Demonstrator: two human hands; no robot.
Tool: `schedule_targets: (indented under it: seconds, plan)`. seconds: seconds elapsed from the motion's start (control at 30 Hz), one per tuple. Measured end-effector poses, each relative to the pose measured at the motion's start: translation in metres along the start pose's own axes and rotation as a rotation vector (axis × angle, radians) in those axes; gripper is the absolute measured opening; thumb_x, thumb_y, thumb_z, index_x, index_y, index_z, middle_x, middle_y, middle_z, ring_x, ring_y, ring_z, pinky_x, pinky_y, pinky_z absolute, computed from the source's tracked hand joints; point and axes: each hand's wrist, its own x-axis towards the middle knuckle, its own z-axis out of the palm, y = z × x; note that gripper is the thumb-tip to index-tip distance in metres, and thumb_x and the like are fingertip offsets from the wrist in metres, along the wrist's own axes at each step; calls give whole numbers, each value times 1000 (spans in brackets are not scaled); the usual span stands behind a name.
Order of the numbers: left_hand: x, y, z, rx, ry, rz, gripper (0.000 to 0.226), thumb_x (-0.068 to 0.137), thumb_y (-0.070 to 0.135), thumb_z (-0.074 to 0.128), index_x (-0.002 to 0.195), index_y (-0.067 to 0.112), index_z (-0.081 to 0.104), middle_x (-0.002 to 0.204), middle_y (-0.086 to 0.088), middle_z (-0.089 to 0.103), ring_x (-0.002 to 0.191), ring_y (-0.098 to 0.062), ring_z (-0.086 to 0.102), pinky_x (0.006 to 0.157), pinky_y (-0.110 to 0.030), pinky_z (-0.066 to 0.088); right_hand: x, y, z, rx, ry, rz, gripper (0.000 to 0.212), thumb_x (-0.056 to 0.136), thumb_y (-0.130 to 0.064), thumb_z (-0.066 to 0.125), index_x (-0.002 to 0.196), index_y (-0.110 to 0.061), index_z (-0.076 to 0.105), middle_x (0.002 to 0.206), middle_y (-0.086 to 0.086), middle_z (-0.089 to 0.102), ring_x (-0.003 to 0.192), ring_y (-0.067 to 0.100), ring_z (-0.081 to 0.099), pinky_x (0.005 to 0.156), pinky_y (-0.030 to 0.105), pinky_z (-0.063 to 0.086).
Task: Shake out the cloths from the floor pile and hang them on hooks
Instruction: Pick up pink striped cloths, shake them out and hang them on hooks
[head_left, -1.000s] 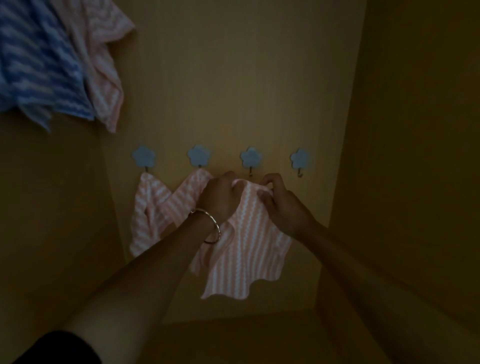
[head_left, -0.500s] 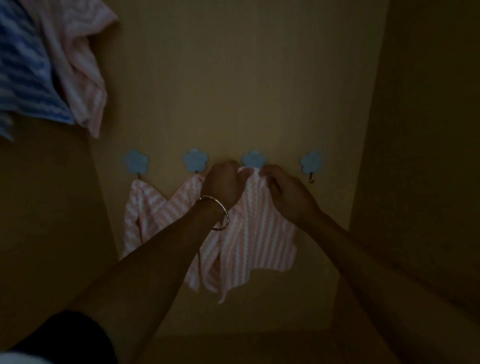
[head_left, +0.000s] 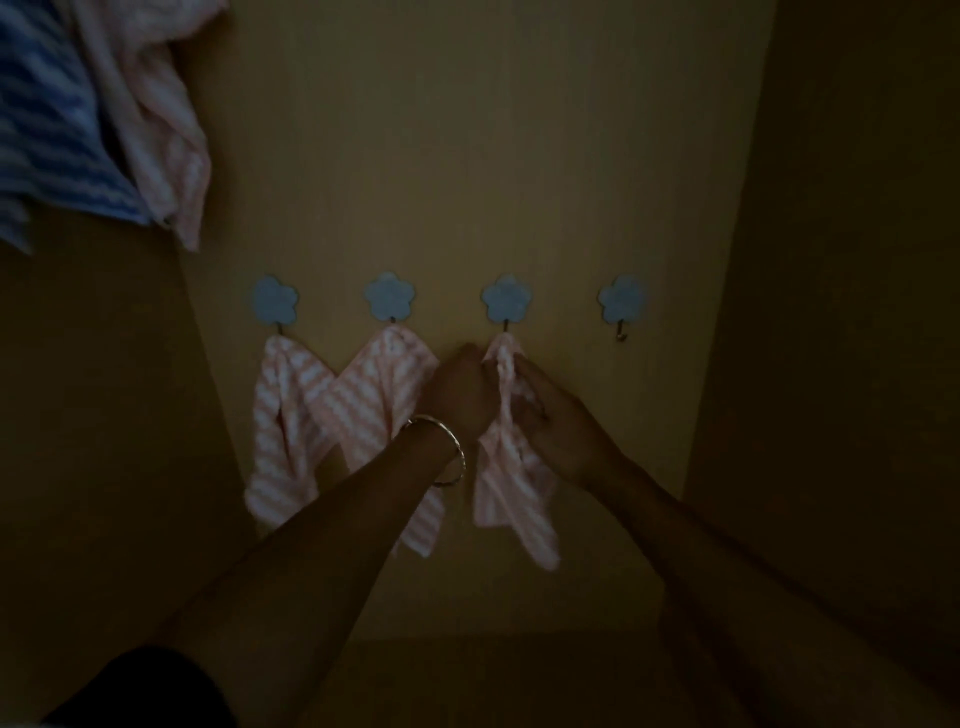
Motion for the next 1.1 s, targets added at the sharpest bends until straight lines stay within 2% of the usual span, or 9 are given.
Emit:
schedule_targets:
  seconds: [0.13,0.23,0.33,0.43,0.7,0.8,0.9,1.0,1.1]
  plan:
    - [-39,9,24,-218,33,-112,29,101,15,36,123,0,47,114,-16,58,107,-28,56,78,-19,33,-25,7,10,-114,-86,64,55,101,-30,43,151,-31,20,151,-5,34,132,9,39,108,24,33]
    - [-62,-3,47,-250,20,-120,33,98,18,40,128,6,46,118,-4,56,103,-16,54,83,-14,33,-45,17,16,-189,-140,120,65,96,-40,41,153,-24,15,144,12,45,119,27,55,101,42,44]
    - [-89,-14,62,-285,-199,-120,49,94,16,44,141,11,31,127,-13,55,108,-24,57,91,-33,47,-69,27,28,-257,-213,182,75,86,-38,44,153,-16,18,128,19,55,105,26,58,91,35,45]
    - [-126,-17,73,-297,-354,-165,68,95,15,45,151,18,7,141,-10,44,122,-27,50,98,-40,44,-102,33,37,-388,-301,289,76,87,-15,51,153,-21,16,131,15,49,114,30,54,92,31,42]
    - [-226,-10,109,-314,-597,-104,65,92,12,43,150,17,15,143,-9,41,127,-24,45,101,-32,40,-219,34,53,-430,-295,545,75,86,-7,51,152,-22,19,127,15,52,111,30,55,80,29,43]
    - [-261,-1,122,-285,-695,-49,56,90,10,42,145,13,28,142,-12,41,127,-27,44,98,-30,38,-266,27,52,-435,-284,679,71,89,-12,53,152,-19,19,133,15,50,117,30,53,94,36,45]
    - [-292,8,136,-234,-773,44,46,89,17,45,134,13,43,135,-11,48,123,-29,48,96,-32,41,-310,21,53,-393,-231,776,64,89,-11,53,148,-17,30,129,15,55,114,30,55,92,30,44]
    - [-321,15,140,-237,-860,160,21,88,27,50,99,12,60,106,-9,62,99,-28,58,75,-31,42,-354,9,52,-341,-110,873,42,89,-10,52,130,-16,52,122,9,61,107,24,57,84,26,41]
    - [-345,23,137,-243,-963,259,24,89,34,51,81,13,61,84,-6,63,82,-27,58,65,-33,40,-392,-7,48,-275,-38,990,26,91,-13,53,117,-15,60,116,5,61,97,17,55,76,21,37]
